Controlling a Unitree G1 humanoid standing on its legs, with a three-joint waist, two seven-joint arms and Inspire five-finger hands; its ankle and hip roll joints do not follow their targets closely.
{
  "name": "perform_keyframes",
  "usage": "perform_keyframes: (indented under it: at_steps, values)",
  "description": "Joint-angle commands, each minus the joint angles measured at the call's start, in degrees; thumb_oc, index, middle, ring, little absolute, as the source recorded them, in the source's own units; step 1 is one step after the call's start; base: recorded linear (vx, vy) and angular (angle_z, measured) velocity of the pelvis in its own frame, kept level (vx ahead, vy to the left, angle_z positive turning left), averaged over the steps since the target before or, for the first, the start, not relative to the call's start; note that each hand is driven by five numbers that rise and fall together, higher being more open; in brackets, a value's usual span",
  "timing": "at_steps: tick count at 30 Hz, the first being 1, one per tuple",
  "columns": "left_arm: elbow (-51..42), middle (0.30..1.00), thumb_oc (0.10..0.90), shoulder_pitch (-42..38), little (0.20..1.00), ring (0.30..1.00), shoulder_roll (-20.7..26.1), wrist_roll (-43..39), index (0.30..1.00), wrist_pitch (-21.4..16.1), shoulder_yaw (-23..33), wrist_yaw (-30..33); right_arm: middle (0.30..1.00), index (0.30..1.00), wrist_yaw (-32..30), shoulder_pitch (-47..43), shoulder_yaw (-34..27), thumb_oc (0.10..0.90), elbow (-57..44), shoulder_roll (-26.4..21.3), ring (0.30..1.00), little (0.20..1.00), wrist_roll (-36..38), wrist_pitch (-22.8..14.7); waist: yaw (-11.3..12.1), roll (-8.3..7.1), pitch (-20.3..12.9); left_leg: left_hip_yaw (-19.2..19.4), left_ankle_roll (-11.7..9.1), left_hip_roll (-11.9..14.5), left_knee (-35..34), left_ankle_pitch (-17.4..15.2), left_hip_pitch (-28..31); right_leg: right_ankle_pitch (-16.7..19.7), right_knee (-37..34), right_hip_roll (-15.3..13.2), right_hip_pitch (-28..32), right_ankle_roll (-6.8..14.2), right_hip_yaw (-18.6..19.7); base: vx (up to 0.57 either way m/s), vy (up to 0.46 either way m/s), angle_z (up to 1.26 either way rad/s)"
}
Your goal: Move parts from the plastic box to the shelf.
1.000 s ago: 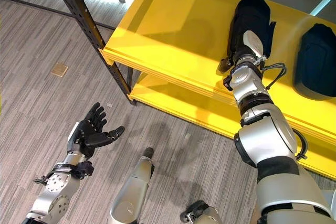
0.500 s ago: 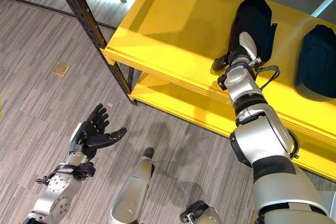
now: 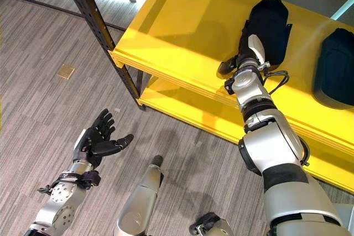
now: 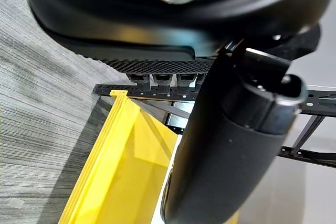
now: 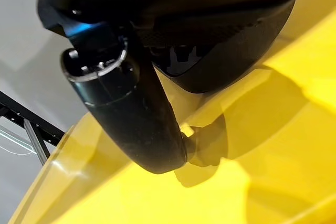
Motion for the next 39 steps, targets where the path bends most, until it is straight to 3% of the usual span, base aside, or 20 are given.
perform_keyframes:
  at_steps: [1,25,39]
  values:
    - [-4.42,1.000,0.900,-4.51,1.000,1.000,3.28,-0.29,1.000,-5.23,-0.30,-0.25,1.000,1.000,-1.54,-8.06,-1.36,0.900,-2.38,1.11,1.000,1.000,2.08,-2.86,-0.04,-0.15,-1.18,0.38,2.89,-1.79,2.71,1.16,-6.55,-0.58,-3.33,4.87,8.42,-1.46,2.32,0.00,0.000,0.00]
    - [-3.80,1.000,0.900,-5.18,1.000,1.000,3.98,-0.26,1.000,-5.22,-0.89,-0.25,1.000,1.000,-2.12,-8.64,-2.59,0.900,-2.67,1.67,1.000,1.000,3.67,-3.04,0.09,0.31,-1.43,0.43,3.06,-2.03,3.07,1.00,-6.62,-0.56,-3.30,4.83,8.53,-1.33,2.41,0.00,0.000,0.00]
    - [-3.99,1.000,0.900,-4.70,1.000,1.000,4.09,-0.50,1.000,-5.38,-0.29,0.10,1.000,1.000,-2.99,-10.02,-0.32,0.900,-4.31,-0.40,1.000,1.000,1.16,-2.61,-1.26,-0.67,-1.49,0.73,2.88,-1.24,2.72,1.06,-6.14,-0.53,-3.32,5.24,8.22,-1.46,3.19,0.00,0.000,0.00]
